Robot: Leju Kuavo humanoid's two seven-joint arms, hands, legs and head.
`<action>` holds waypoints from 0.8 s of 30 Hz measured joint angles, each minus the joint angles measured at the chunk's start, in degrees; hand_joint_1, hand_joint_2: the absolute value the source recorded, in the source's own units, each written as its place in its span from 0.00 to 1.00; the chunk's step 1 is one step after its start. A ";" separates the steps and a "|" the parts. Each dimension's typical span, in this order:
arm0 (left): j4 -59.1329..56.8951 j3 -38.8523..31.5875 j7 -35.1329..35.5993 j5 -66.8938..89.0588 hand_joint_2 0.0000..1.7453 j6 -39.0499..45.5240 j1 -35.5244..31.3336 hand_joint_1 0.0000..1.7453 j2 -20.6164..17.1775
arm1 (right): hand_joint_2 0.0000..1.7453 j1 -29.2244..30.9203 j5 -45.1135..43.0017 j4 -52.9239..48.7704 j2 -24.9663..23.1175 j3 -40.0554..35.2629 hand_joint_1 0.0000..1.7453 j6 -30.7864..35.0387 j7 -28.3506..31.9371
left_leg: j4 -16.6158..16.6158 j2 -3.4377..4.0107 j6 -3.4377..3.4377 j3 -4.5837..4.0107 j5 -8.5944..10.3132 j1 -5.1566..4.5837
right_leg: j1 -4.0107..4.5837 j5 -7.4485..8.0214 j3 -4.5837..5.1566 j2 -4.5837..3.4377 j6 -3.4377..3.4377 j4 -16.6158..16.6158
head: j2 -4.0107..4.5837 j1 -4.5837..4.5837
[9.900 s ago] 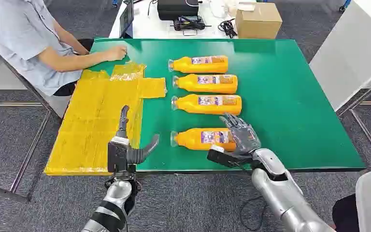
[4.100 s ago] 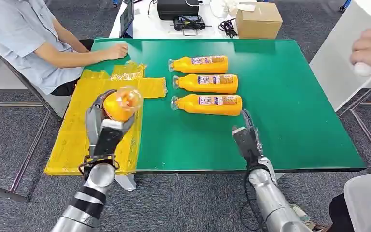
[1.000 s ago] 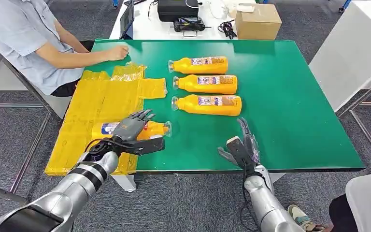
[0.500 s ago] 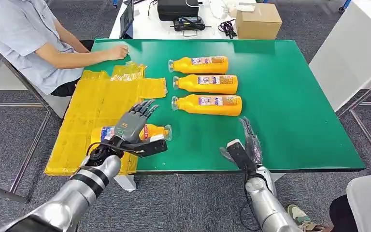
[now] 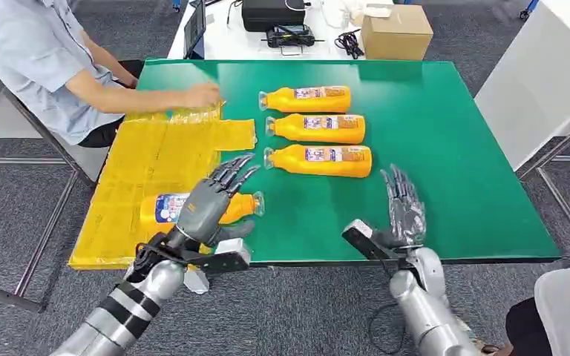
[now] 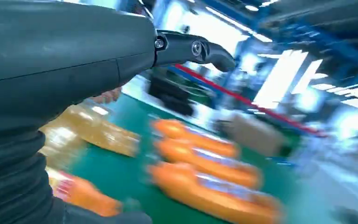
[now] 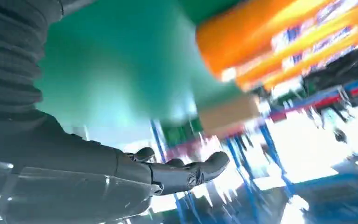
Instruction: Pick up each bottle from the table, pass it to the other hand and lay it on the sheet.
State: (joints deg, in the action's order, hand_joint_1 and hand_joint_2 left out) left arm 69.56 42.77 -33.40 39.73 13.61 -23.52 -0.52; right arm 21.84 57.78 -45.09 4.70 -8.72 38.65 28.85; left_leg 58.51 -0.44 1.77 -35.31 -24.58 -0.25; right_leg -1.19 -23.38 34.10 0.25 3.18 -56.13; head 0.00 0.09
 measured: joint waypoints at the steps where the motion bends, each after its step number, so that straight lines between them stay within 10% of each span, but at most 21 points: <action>1: 1.55 0.07 -1.38 -2.67 1.00 -0.28 0.92 0.00 0.00 | 1.00 0.96 2.45 0.00 0.83 -0.66 0.00 0.48 -1.07 | 0.00 0.02 0.00 0.01 0.00 -0.04 | -0.02 0.00 0.02 0.00 0.00 0.01 | 0.00 -0.02; 24: 8.50 2.40 -2.64 -14.13 1.00 0.81 10.52 0.00 5.27 | 1.00 11.87 4.60 9.31 2.77 -8.61 0.00 -6.39 -5.37 | 0.00 -0.04 0.02 -0.01 0.01 -0.03 | -0.01 -0.01 0.05 0.03 0.00 0.00 | 0.00 0.00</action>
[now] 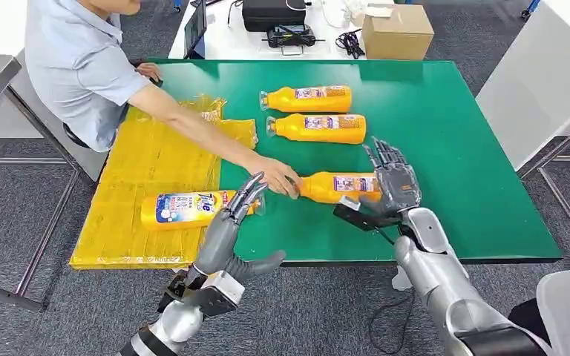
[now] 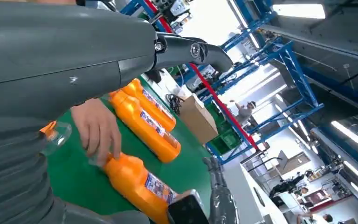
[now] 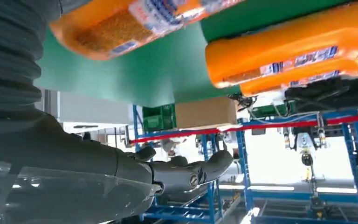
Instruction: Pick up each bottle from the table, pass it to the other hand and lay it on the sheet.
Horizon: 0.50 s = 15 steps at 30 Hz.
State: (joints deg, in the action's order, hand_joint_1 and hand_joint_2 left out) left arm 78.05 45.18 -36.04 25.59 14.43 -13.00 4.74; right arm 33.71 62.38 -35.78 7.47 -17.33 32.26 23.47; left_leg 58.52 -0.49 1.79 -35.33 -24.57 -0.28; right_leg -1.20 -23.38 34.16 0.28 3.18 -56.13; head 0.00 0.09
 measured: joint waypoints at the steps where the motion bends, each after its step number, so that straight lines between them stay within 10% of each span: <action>1: 0.00 0.02 0.02 0.00 1.00 0.00 -0.04 0.00 0.02 | 1.00 0.27 -0.72 0.59 -0.15 0.00 0.00 -0.66 0.17 | 0.00 0.00 0.00 0.00 0.00 0.00 | 0.00 0.00 0.00 0.00 0.00 0.00 | 0.00 -0.02; 15: -0.02 0.42 0.52 -0.44 1.00 0.18 -0.31 0.00 0.04 | 1.00 0.97 -3.08 6.55 -1.42 -0.35 0.00 -8.76 -0.48 | 0.00 0.00 0.01 0.00 -0.01 0.00 | 0.00 0.00 0.01 0.00 0.00 0.01 | 0.00 -0.02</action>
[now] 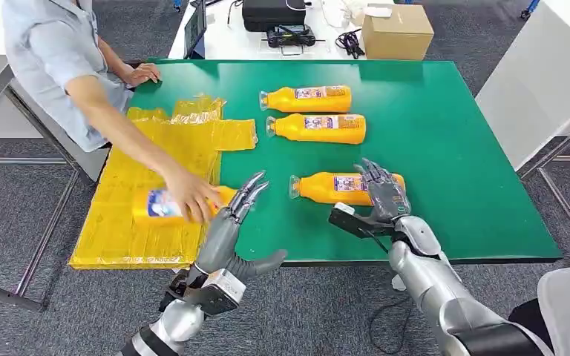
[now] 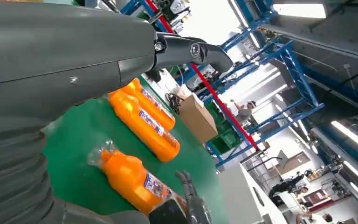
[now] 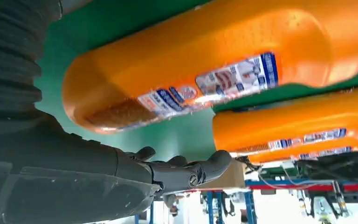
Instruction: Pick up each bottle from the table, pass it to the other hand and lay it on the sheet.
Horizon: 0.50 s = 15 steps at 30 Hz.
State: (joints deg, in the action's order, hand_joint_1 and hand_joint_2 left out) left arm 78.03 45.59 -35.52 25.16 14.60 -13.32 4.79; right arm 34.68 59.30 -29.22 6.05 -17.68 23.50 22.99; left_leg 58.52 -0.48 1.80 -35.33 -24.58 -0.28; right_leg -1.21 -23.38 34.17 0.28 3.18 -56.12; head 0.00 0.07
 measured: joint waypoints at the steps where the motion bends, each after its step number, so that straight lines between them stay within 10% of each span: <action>1: 0.00 0.00 0.00 0.00 1.00 0.00 0.00 0.00 0.00 | 1.00 0.01 0.13 0.20 -0.02 -0.04 0.00 -0.17 -0.09 | 0.00 0.00 0.00 0.00 0.00 0.00 | 0.00 0.00 0.00 0.00 0.00 0.00 | 0.00 0.02; 15: 0.02 0.02 0.15 -0.07 1.00 -0.20 0.04 0.00 0.00 | 1.00 2.41 10.82 1.27 1.97 -6.42 0.00 1.01 -11.47 | 0.00 0.00 0.00 0.00 0.00 -0.01 | 0.00 0.00 0.00 0.00 0.00 0.00 | 0.00 0.00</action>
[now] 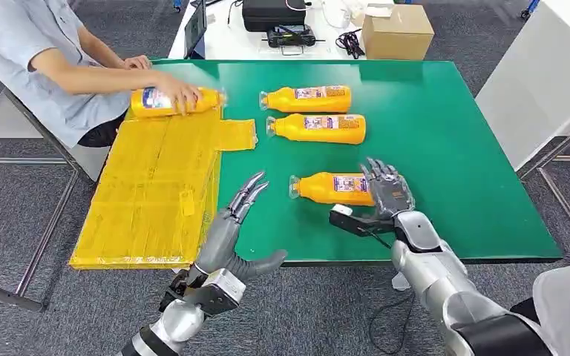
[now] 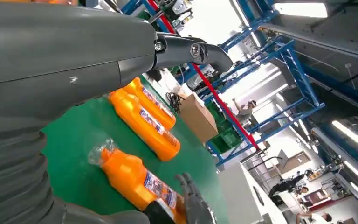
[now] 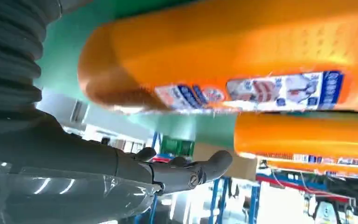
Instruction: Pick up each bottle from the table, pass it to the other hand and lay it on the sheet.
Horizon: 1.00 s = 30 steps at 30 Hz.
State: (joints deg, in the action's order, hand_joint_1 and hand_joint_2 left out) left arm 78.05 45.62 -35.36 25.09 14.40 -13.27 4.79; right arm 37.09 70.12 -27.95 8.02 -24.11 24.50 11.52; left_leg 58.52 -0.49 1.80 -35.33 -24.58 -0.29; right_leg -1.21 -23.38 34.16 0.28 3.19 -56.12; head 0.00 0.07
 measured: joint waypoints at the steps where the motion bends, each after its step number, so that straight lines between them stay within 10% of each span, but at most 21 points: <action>1: -0.02 0.00 0.00 0.00 1.00 0.00 0.00 0.00 0.00 | 1.00 0.13 0.07 0.02 0.11 -0.29 0.00 0.02 -0.24 | 0.00 0.00 0.00 0.00 0.00 0.00 | 0.00 0.00 0.00 0.00 0.00 0.00 | 0.00 0.00; 23: -0.04 0.04 -0.33 -1.31 1.00 -0.28 -0.41 0.00 0.00 | 1.00 4.52 -4.35 6.16 1.29 -0.29 0.06 -12.93 -3.11 | 0.01 0.01 0.00 0.04 0.00 0.00 | 0.00 0.00 -0.01 0.00 0.00 0.01 | 0.00 -0.02; 24: -0.11 0.04 -0.39 -1.48 1.00 -0.28 -0.52 0.00 0.00 | 1.00 4.77 -4.59 6.47 1.33 -0.11 0.15 -13.55 -3.11 | 0.01 0.00 0.00 0.04 0.00 0.00 | 0.00 0.00 -0.01 0.00 0.00 0.01 | 0.00 0.00; 25: -0.15 0.07 -0.42 -1.62 1.00 -0.28 -0.61 0.00 0.02 | 1.00 4.95 -4.70 6.71 1.40 -0.07 0.78 -13.86 -3.11 | 0.01 0.00 0.00 0.04 0.00 0.00 | 0.00 0.00 -0.02 0.00 0.00 0.01 | 0.00 0.00; 27: -0.20 0.07 -0.48 -1.64 1.00 -0.28 -0.77 0.00 0.02 | 1.00 5.08 -4.81 6.99 1.49 -0.02 0.99 -14.14 -3.09 | 0.01 0.01 0.00 0.04 0.00 0.00 | 0.00 0.00 -0.02 0.00 0.00 0.01 | 0.00 0.00; 30: -0.53 0.24 -0.57 -1.66 1.00 -0.28 -1.15 0.00 0.02 | 1.00 5.32 -4.81 7.76 1.66 0.11 1.00 -14.58 -3.09 | 0.02 0.01 0.00 0.03 0.01 0.00 | 0.00 0.01 -0.01 0.00 0.00 0.01 | 0.00 0.02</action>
State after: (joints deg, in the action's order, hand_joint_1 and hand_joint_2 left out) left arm 77.53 45.86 -35.93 23.43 14.12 -14.42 4.81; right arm 42.41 65.31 -20.20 9.68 -24.00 9.93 8.44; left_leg 58.54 -0.48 1.80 -35.30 -24.58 -0.29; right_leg -1.21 -23.37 34.15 0.28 3.19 -56.11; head 0.00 0.09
